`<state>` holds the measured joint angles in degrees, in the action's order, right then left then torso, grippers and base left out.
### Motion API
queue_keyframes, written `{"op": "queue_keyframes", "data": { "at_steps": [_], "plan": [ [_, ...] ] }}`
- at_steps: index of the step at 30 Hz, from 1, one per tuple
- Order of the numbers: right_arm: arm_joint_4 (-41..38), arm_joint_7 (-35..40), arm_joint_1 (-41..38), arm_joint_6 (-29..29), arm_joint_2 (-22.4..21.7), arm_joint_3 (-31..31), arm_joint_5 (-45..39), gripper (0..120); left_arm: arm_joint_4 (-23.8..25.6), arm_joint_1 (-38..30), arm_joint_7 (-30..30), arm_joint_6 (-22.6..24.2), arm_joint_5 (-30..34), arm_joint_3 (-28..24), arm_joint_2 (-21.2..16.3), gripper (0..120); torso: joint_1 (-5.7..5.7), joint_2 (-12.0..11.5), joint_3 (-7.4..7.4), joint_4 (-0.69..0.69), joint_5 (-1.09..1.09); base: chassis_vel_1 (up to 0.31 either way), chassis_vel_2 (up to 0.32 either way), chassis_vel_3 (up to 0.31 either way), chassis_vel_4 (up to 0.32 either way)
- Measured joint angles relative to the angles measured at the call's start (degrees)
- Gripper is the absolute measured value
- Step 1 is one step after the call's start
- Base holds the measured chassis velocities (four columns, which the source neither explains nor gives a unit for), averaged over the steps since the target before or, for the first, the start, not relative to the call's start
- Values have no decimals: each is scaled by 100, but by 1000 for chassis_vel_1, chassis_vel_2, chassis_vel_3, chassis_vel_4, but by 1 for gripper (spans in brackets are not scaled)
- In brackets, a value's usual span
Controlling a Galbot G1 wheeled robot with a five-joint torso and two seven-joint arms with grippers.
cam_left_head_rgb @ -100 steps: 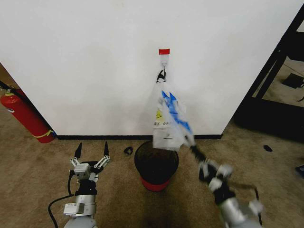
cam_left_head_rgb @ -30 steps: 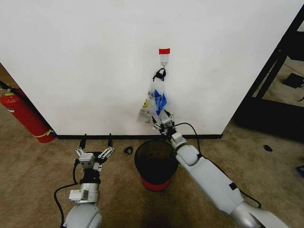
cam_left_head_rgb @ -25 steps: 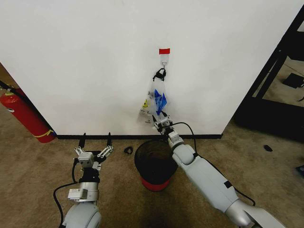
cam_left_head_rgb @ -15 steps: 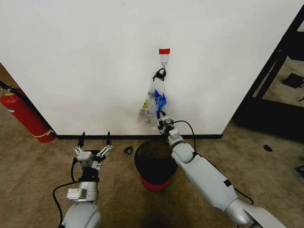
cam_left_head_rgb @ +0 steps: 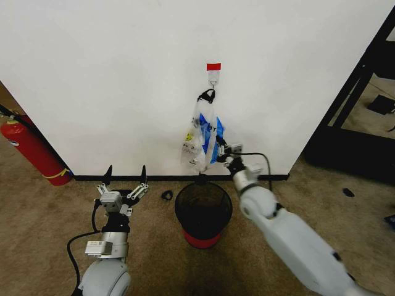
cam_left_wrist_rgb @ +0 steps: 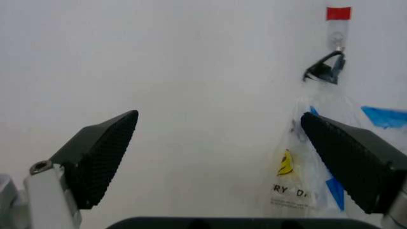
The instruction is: Pick up the garbage bag from the wall and place it over the trash bin.
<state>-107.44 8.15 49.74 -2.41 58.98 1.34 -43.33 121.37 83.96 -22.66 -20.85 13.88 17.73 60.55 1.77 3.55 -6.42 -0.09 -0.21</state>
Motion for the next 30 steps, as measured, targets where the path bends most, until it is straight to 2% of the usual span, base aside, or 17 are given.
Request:
{"op": "queue_keyframes", "data": {
  "at_steps": [3,4,7,8,9,10,11,12,14,16,18,19,22,24,26,27,30],
  "plan": [
    [-597,-452,625,-151,-495,493,-628,0,138,-142,-9,240,231,-173,-194,100,0,0,0,0,0,0,0,0,0],
    [-597,-452,625,-151,-495,493,-628,0,138,-142,-9,240,231,-173,-194,100,0,0,0,0,0,0,0,0,0],
    [-885,-729,1024,-251,-787,839,-898,0,314,-367,-62,604,581,-438,-364,100,0,0,0,-4,-2,0,0,0,0],
    [-953,-808,1076,-274,-866,882,-1110,0,488,-458,-93,867,817,-522,-426,100,0,0,0,-6,-2,0,0,0,0],
    [-956,-823,1043,-274,-880,858,-1226,0,610,-497,-120,1032,957,-539,-451,100,-1,0,0,-4,-1,0,0,0,0],
    [-957,-857,939,-257,-891,783,-1421,0,784,-621,-170,1331,1238,-597,-519,100,0,0,0,8,3,0,0,0,0],
    [-957,-877,921,-254,-908,766,-1461,0,861,-779,-203,1549,1446,-700,-593,100,0,0,0,13,2,0,0,0,0],
    [-957,-877,921,-254,-908,766,-1461,0,861,-779,-203,1549,1446,-700,-593,100,0,0,0,13,2,0,0,0,0],
    [-957,-906,950,-256,-971,773,-1475,0,943,-1243,-281,1925,1875,-1053,-791,100,0,0,-1,8,-3,0,0,0,0],
    [-929,-906,1002,-278,-1033,817,-1472,0,979,-1861,-391,2239,2351,-1461,-1014,100,0,0,-1,-3,-1,0,0,0,0],
    [-879,-893,1011,-300,-1055,849,-1464,0,996,-2421,-488,2489,2805,-1798,-1181,100,0,0,-1,-6,0,0,0,0,0],
    [-879,-893,1011,-300,-1055,849,-1464,0,996,-2421,-488,2489,2805,-1798,-1181,100,0,0,-1,-6,0,0,0,0,0],
    [-826,-800,958,-303,-1022,850,-1481,0,1018,-3066,-506,2832,3434,-2199,-1344,100,1,0,-2,1,-1,0,0,0,0],
    [-819,-750,916,-299,-955,833,-1504,0,812,-3543,-392,2978,3369,-2628,-1424,99,0,0,-1,4,1,0,0,0,0],
    [-842,-712,900,-283,-902,827,-1532,0,501,-3942,-363,3140,3117,-3050,-1428,97,1,-1,-2,0,-1,0,0,0,0],
    [-842,-712,900,-283,-902,827,-1532,0,501,-3942,-363,3140,3117,-3050,-1428,97,1,-1,-2,0,-1,0,0,0,0],
    [-875,-699,910,-275,-871,831,-1535,0,-1,-4511,-442,3468,2705,-3682,-1316,95,1,-1,-2,1,-1,0,0,0,0]
  ]
}}
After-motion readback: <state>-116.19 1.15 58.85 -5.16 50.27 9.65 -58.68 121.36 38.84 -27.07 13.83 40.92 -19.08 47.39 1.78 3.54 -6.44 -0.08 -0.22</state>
